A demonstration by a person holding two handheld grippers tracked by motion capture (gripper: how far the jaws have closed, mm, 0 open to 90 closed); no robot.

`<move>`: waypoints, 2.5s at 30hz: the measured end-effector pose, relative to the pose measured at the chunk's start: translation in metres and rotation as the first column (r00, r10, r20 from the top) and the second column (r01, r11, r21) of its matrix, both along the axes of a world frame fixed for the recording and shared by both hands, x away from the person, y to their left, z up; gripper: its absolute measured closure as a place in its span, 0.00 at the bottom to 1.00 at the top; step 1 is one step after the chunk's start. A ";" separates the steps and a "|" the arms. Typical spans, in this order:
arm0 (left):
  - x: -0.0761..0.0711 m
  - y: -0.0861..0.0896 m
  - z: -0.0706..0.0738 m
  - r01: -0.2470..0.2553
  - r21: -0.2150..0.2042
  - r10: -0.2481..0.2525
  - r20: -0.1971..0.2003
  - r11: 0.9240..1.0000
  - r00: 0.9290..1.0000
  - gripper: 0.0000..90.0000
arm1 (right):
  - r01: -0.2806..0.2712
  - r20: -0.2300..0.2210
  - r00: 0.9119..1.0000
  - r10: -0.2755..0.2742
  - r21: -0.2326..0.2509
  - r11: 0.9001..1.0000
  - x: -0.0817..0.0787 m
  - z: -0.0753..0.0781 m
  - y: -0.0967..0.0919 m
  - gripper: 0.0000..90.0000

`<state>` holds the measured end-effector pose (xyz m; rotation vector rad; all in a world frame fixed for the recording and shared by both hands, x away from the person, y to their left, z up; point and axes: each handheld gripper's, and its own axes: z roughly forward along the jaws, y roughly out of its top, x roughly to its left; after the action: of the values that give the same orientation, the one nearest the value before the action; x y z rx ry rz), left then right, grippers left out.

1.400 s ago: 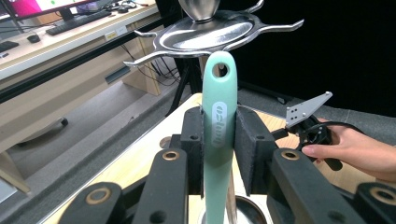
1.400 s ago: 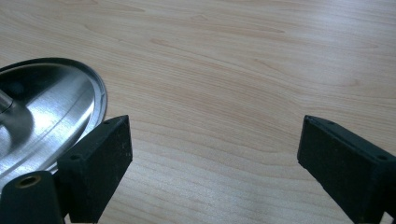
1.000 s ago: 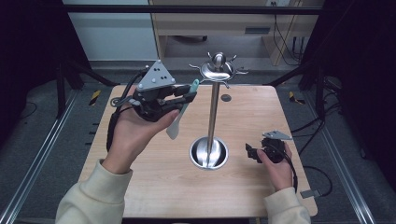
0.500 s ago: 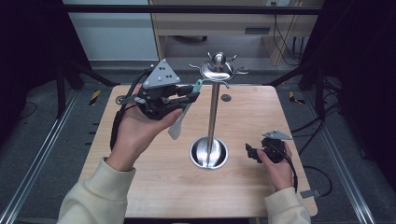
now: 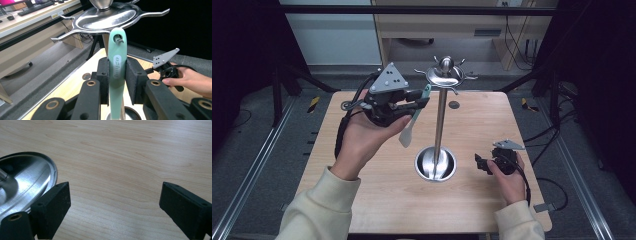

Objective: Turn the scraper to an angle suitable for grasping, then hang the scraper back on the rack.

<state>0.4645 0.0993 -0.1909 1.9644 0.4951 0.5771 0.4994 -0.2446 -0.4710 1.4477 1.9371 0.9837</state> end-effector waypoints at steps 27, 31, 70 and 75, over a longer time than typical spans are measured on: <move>-0.003 0.001 -0.002 0.006 -0.005 -0.006 0.011 1.000 1.000 0.80 | -0.004 -0.001 1.000 0.004 -0.003 1.000 0.001 -0.001 0.001 0.11; -0.007 0.004 -0.001 0.006 -0.009 -0.006 0.021 1.000 1.000 0.76 | -0.002 -0.001 1.000 0.002 -0.004 1.000 0.001 -0.001 0.001 0.11; -0.044 0.038 -0.064 0.025 0.045 -0.027 0.057 0.999 0.998 0.03 | 0.002 0.016 1.000 -0.002 0.011 1.000 -0.001 0.002 0.001 0.10; -0.047 0.042 -0.077 0.035 0.054 -0.038 0.048 0.998 0.998 0.02 | -0.002 0.025 1.000 0.002 0.007 1.000 -0.001 0.003 0.001 0.10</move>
<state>0.4177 0.1408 -0.2678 2.0007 0.4163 0.6193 0.4986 -0.2439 -0.4680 1.4306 1.9198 1.0059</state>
